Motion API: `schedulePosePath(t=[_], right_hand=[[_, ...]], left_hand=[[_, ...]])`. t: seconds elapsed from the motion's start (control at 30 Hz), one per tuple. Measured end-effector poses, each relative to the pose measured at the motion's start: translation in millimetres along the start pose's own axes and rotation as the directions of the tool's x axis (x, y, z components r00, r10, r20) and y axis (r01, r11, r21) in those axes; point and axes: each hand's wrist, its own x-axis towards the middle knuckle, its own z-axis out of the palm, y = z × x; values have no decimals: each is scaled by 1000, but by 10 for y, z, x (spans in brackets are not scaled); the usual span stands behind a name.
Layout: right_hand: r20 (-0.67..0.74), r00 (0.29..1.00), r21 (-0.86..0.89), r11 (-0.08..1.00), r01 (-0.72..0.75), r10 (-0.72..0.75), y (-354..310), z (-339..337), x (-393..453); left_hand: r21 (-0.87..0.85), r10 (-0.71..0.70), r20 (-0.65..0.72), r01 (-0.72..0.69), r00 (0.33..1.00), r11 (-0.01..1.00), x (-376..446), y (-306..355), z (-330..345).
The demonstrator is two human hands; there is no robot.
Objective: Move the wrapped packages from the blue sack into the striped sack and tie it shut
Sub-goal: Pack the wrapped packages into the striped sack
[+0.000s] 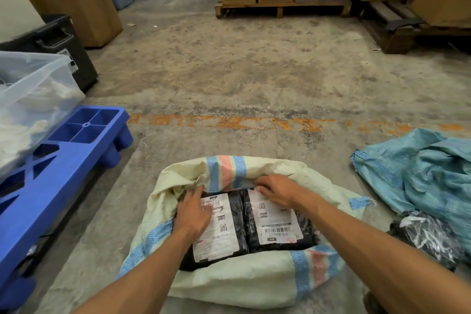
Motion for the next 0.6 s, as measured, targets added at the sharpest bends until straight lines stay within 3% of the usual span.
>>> schedulePosePath(t=[0.1, 0.17, 0.23, 0.3, 0.4, 0.6], right_hand=[[-67, 995, -129, 989, 71, -80, 112, -20, -263], [-60, 995, -207, 976, 71, -85, 124, 47, -471], [-28, 1000, -256, 967, 5, -12, 118, 140, -625], [22, 995, -296, 952, -82, 93, 115, 200, -722], [168, 974, -478, 877, -53, 151, 146, 253, -799], [169, 980, -398, 917, -28, 103, 168, 343, -878]], left_hand=[[38, -19, 47, 18, 999, 999, -98, 13, 0], [-30, -196, 33, 197, 980, 980, -132, 40, 7], [-117, -400, 71, 406, 914, 907, -142, 62, 13], [-170, -461, 166, 486, 871, 857, -140, 16, 64], [-248, -419, 245, 474, 874, 845, -180, -125, 118], [-324, -311, 156, 346, 937, 880, -308, -179, 68]])
